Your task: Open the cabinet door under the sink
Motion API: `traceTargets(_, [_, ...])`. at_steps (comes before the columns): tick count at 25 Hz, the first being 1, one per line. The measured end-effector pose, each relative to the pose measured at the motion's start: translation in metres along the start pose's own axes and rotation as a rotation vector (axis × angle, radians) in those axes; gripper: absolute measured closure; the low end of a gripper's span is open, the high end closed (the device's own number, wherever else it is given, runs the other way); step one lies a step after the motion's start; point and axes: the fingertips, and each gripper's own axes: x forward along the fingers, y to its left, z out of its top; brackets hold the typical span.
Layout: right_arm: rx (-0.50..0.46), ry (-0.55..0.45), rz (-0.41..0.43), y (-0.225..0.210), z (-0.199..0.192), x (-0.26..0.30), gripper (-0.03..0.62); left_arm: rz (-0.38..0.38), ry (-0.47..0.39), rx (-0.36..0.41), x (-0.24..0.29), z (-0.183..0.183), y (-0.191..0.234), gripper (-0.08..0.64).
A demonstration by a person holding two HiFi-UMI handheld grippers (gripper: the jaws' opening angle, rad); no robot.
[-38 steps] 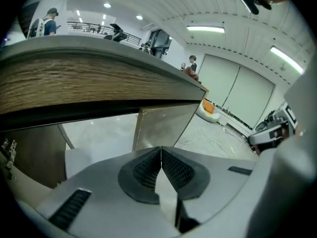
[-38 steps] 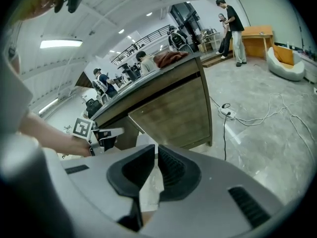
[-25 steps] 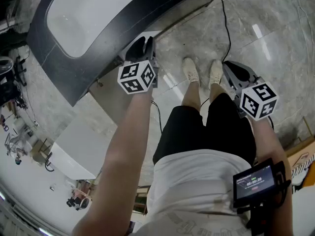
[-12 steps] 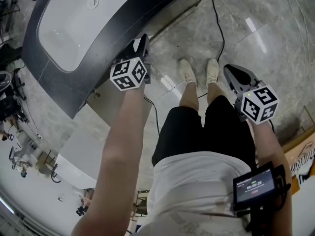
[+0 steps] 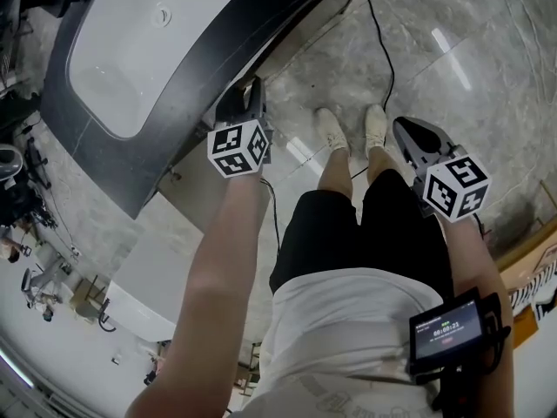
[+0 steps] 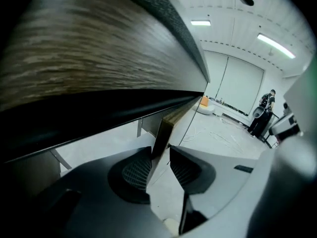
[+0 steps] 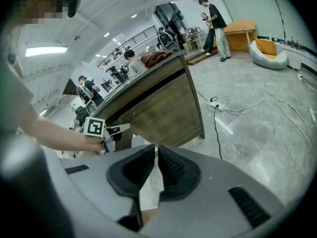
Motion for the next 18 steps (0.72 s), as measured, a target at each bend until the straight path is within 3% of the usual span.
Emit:
traceTargets(12, [-0.006,-0.002,-0.021,0.013,0.005,-0.015,0.561,-0.064,0.130,0.424,-0.029,-0.022,-0.052,0.485])
traceTargets(15, [-0.004,-0.003,-0.026,0.012,0.008,-0.020,0.561,-0.046,0.142,0.446,-0.030,-0.022,-0.054,0.485])
traceTargets(18, [-0.008,-0.007,-0.027,0.008,0.012,-0.025,0.561,-0.099,0.152,0.446,-0.033,-0.026,-0.069,0.489])
